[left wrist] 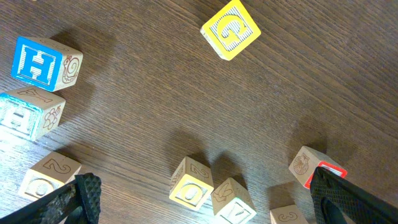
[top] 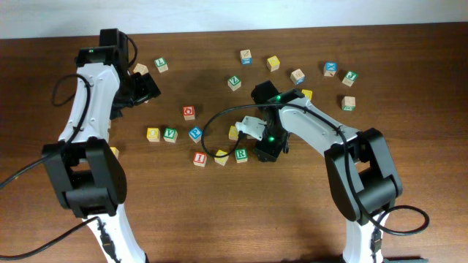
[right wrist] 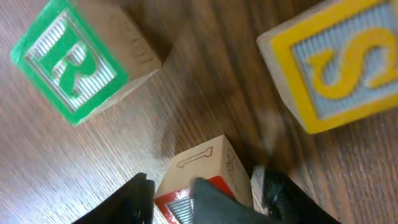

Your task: Spell out ICRA

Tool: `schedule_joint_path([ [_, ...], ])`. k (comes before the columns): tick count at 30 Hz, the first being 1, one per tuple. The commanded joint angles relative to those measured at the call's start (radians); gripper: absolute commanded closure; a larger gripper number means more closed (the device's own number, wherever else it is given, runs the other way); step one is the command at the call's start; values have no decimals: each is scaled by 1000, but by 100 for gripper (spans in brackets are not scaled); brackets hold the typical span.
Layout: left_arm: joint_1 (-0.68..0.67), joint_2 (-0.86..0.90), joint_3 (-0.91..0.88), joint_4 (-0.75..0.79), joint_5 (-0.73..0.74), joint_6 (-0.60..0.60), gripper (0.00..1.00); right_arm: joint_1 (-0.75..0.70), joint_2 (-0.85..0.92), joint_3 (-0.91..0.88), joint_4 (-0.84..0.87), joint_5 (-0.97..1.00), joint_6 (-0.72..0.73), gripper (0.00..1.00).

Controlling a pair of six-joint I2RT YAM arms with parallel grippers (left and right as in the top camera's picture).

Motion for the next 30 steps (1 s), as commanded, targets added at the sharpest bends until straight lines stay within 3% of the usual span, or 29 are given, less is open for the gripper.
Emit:
schedule_joint_path([
  [1, 2, 8, 5, -1, 4, -12, 1, -3, 6, -3, 4, -49, 89, 55],
  [10, 2, 8, 5, -1, 4, -12, 1, -3, 6, -3, -23, -65, 352, 64],
  [13, 2, 8, 5, -1, 4, -12, 1, -3, 6, -3, -21, -66, 597, 66],
  [15, 2, 8, 5, -1, 4, -12, 1, -3, 6, -3, -14, -65, 788, 56],
  [16, 2, 8, 5, -1, 4, -12, 1, -3, 6, -3, -4, -66, 883, 57],
  [18, 2, 8, 5, -1, 4, -12, 1, -3, 6, -3, 25, -122, 993, 58],
  [19, 2, 8, 5, -1, 4, -12, 1, -3, 6, -3, 50, -150, 1024, 68],
  [21, 2, 8, 5, -1, 4, -13, 1, -3, 6, -3, 81, -159, 1131, 67],
  [30, 2, 8, 5, -1, 4, -12, 1, -4, 6, -2, 95, -158, 1137, 67],
])
